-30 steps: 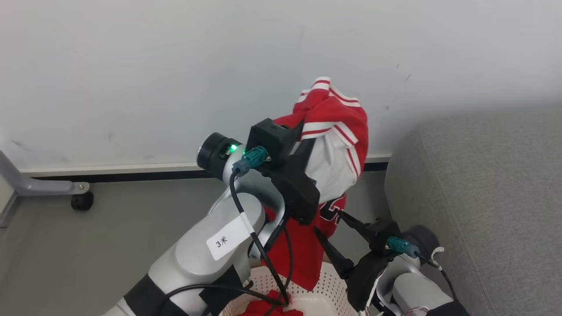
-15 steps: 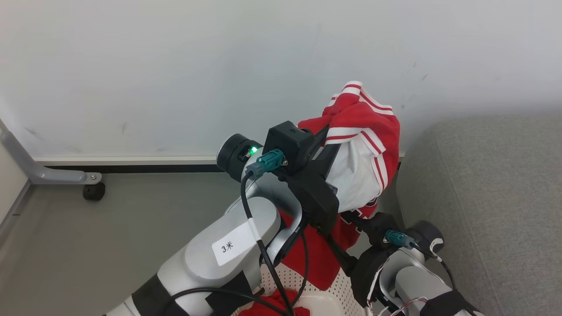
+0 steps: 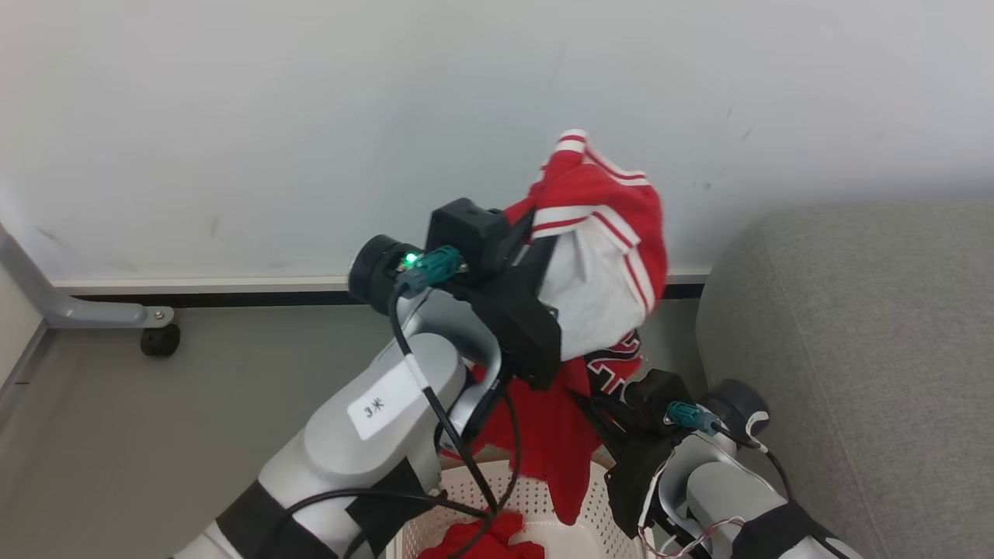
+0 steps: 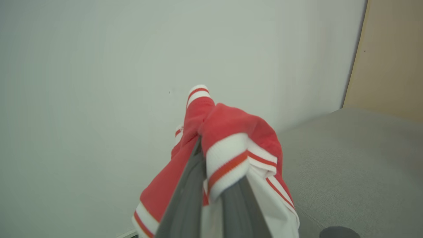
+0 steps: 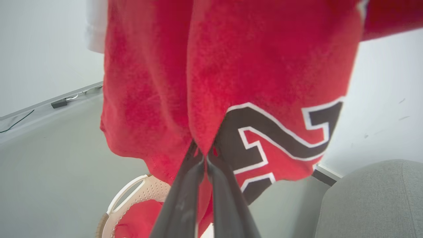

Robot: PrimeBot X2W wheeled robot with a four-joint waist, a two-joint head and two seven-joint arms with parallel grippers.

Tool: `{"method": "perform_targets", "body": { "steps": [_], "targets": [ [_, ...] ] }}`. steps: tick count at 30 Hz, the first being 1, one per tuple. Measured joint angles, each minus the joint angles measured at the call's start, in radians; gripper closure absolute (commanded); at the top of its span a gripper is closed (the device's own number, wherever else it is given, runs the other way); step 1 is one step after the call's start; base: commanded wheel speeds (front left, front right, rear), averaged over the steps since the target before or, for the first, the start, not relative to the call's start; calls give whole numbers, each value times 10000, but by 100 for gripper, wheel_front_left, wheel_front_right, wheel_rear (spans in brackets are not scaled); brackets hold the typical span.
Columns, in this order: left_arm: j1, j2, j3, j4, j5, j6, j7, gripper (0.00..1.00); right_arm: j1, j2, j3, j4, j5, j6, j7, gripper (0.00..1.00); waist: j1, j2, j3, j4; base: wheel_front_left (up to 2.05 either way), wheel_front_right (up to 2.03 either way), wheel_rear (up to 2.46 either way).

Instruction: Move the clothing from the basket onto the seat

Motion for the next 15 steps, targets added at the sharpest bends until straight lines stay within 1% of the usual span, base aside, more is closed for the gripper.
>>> {"method": "perform_targets", "body": {
  "steps": [1, 2, 3, 4, 5, 11, 15],
  "targets": [
    [35, 4, 107, 161, 8, 0, -38, 89, 0, -2, 15, -46, 77, 0, -2, 100, 0, 0, 5, -42, 0, 0, 0],
    [106, -4, 238, 303, 10, 0, -94, 65, 0, -2, 19, -77, 111, 0, -29, 100, 0, 0, 9, -87, 0, 0, 0],
    [190, -2, 353, 451, 13, 0, -117, 28, -1, -4, 13, -88, 142, 0, -75, 100, 0, 0, 13, -138, 0, 0, 0],
    [274, 4, 433, 596, 40, 0, -180, 16, -1, -2, 0, -86, 176, 0, -77, 100, 0, 0, 17, -196, 0, 0, 0],
    [359, 12, 481, 694, 63, 2, -203, 0, -1, 0, -42, -69, 194, 0, -77, 100, 0, 0, 20, -256, 0, 0, 0],
    [843, 92, 443, 907, 6, 2, -410, 0, -1, -52, -293, -155, 357, 2, -86, 100, 0, 0, 24, -699, 0, 0, 0],
    [1235, 339, 533, 1083, -13, 2, -554, 0, 1, -451, -479, -502, 439, 2, -86, 100, 0, 0, 7, -1042, 0, 0, 0]
  ]
}}
